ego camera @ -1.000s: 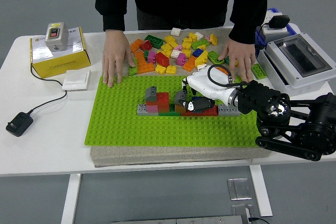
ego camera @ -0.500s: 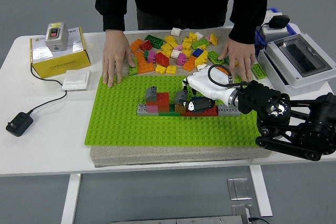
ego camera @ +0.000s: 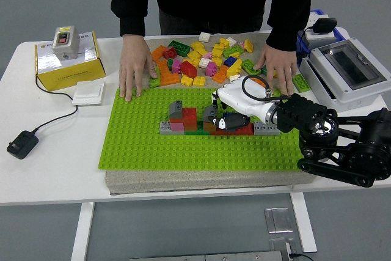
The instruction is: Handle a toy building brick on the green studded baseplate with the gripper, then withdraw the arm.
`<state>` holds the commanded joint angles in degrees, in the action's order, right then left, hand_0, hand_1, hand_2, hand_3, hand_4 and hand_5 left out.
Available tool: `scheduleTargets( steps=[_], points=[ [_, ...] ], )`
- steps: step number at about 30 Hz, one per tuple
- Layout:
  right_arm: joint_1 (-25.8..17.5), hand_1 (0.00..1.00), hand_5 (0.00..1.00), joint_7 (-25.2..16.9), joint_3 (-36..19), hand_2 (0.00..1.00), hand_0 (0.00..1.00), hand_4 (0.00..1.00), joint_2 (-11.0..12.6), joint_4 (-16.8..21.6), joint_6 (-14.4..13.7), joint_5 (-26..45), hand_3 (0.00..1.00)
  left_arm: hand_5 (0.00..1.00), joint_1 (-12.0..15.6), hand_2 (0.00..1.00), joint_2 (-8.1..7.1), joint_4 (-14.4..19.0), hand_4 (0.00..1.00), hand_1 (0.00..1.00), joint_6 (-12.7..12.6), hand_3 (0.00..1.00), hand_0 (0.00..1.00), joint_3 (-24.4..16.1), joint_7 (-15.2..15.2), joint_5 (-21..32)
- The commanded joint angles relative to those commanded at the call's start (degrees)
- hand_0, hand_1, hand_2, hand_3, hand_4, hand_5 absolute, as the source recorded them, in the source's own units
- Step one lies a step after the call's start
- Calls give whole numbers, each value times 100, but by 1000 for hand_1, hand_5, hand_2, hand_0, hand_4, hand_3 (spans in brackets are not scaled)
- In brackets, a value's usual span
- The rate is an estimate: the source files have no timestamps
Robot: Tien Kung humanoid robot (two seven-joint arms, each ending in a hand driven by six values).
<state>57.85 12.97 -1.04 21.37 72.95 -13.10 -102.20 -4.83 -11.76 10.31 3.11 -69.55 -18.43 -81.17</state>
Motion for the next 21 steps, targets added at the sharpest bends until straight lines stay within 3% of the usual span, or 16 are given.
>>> scheduleTargets(
  steps=[1,2,7,8,21],
  points=[
    [0,121,560,1,1,490,76,570,0,-1,0,1,554,693,0,570,1,0,215,624,-1,632,656,0,1,0],
    [0,121,554,2,2,529,75,570,1,-1,0,4,623,695,-1,568,2,0,209,624,-1,622,655,0,2,-1],
    [0,121,554,14,10,529,75,570,0,-4,7,-3,623,695,-2,568,0,0,209,624,-4,622,655,-1,10,-2],
    [0,121,549,13,8,587,78,572,1,-2,6,-1,632,693,-1,565,0,0,203,622,-4,620,656,4,12,3],
    [3,121,543,-1,27,591,78,574,2,3,-8,14,631,691,3,558,2,0,179,618,-13,608,648,15,47,19]
  ],
)
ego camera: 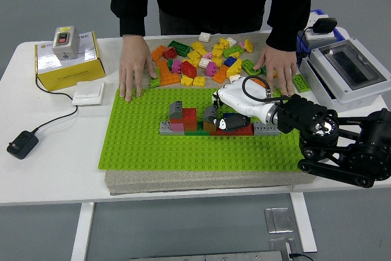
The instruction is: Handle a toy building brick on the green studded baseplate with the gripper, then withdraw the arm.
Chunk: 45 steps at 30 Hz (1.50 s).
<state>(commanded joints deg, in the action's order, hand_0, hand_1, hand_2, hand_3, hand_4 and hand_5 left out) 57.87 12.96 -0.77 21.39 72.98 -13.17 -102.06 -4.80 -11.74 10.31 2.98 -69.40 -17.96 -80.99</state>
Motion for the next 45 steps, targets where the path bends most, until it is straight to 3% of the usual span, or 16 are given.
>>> scheduleTargets(
  steps=[34,35,45],
  points=[
    [13,122,530,8,-16,614,79,596,1,-8,37,43,639,691,1,545,0,0,135,613,-12,592,638,-8,-7,-28],
    [13,126,577,10,-16,651,80,657,1,-9,37,43,647,686,1,544,0,0,127,613,-12,590,637,-6,-6,-27],
    [14,123,582,23,-8,659,80,670,8,1,37,25,650,683,3,543,0,0,120,613,-20,587,636,6,2,-19]
  ],
)
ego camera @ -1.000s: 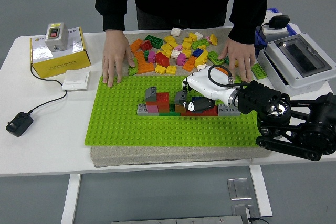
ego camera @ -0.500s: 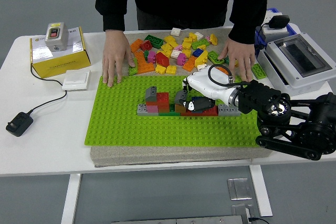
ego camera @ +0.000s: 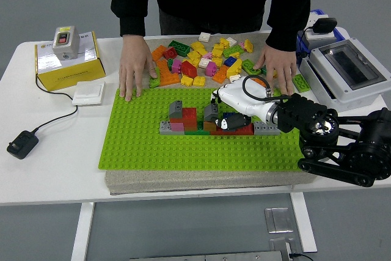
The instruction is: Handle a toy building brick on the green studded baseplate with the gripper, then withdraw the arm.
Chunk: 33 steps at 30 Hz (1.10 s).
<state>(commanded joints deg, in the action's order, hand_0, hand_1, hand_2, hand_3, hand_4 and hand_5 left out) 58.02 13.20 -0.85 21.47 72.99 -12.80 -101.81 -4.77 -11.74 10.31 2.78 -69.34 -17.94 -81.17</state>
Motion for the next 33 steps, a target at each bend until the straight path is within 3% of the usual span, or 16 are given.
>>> scheduleTargets(
  steps=[33],
  points=[
    [-20,130,600,40,-159,668,84,704,58,34,59,53,683,678,8,541,8,0,108,613,-5,581,634,-10,26,-52]
  ],
)
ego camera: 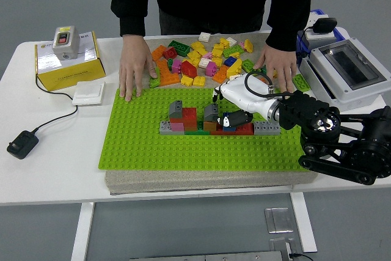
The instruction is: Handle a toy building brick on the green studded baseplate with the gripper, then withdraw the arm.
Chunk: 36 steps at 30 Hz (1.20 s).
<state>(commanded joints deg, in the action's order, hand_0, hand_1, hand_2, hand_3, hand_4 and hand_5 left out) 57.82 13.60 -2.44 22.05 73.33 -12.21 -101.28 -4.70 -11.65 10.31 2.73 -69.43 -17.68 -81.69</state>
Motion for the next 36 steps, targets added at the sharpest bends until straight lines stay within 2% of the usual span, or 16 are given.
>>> scheduleTargets(
  steps=[5,6,17,22,29,30,35,36],
  points=[
    [-30,130,600,21,-189,668,84,704,101,164,19,-19,683,678,12,541,3,0,108,613,-1,581,634,-4,3,-2],
    [-34,134,603,24,-219,688,85,705,122,199,24,-19,717,678,14,539,3,0,107,614,-1,580,634,-5,3,-3],
    [-222,136,609,67,-515,699,88,709,499,828,51,205,740,676,42,539,12,0,106,614,3,579,634,-14,6,-4],
    [-279,138,613,86,-482,714,90,712,530,930,16,273,747,676,40,539,19,0,106,614,8,579,634,-21,14,2],
    [-276,147,616,94,-384,722,90,720,471,869,-2,313,747,675,27,538,16,0,106,615,11,579,634,-24,27,9],
    [-277,145,512,96,-377,743,88,41,466,860,-1,315,718,676,27,537,15,0,106,615,12,579,634,-25,27,10],
    [-276,145,512,108,-360,743,88,41,461,873,10,315,718,676,30,537,13,0,106,615,11,579,634,-24,30,20],
    [-275,148,544,110,-360,744,89,2,462,879,10,311,711,677,29,536,13,0,107,615,12,579,634,-24,30,21]
  ],
)
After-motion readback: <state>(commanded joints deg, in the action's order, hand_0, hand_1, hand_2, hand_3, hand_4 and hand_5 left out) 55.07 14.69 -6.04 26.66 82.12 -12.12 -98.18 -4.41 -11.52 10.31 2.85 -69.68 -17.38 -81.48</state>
